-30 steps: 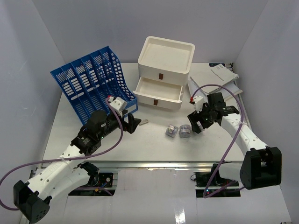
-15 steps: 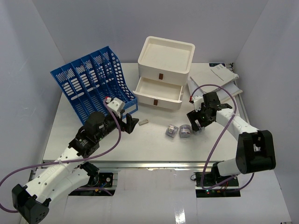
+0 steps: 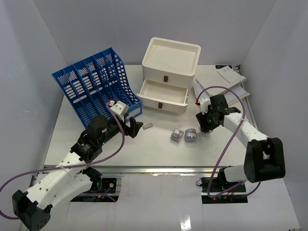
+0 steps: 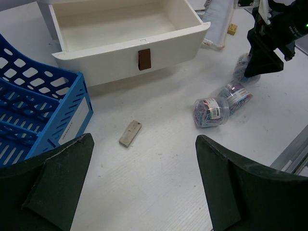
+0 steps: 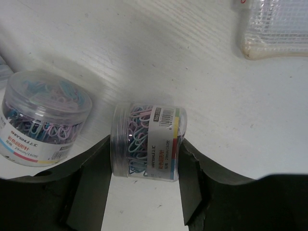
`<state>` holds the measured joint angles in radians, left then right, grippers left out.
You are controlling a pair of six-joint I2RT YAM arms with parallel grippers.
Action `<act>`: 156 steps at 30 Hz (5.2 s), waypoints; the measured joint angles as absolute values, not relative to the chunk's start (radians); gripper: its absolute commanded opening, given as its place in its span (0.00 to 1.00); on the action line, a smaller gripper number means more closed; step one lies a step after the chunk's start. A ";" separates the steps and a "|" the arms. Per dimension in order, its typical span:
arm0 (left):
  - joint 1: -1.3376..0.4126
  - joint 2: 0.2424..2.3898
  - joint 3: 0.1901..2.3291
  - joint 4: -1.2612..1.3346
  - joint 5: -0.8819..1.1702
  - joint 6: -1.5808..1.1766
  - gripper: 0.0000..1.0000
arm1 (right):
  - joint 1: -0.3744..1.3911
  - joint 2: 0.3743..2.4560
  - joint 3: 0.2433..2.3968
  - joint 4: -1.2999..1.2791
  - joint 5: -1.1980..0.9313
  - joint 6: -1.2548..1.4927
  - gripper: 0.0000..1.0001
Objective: Organize the desk
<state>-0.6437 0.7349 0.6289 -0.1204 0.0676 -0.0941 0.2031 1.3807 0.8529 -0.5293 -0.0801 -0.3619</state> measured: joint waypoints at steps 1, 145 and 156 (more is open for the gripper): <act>-0.644 0.735 0.629 -0.120 0.070 -0.094 0.98 | 0.203 1.361 0.854 -0.529 -0.085 -0.369 0.11; -0.593 2.023 1.831 -0.571 0.128 -0.226 0.83 | -0.074 1.062 0.680 -0.476 -0.978 -0.638 0.91; -0.593 1.585 1.521 -0.419 0.094 -0.218 0.97 | 0.064 1.223 0.901 -0.859 -0.887 -1.352 0.90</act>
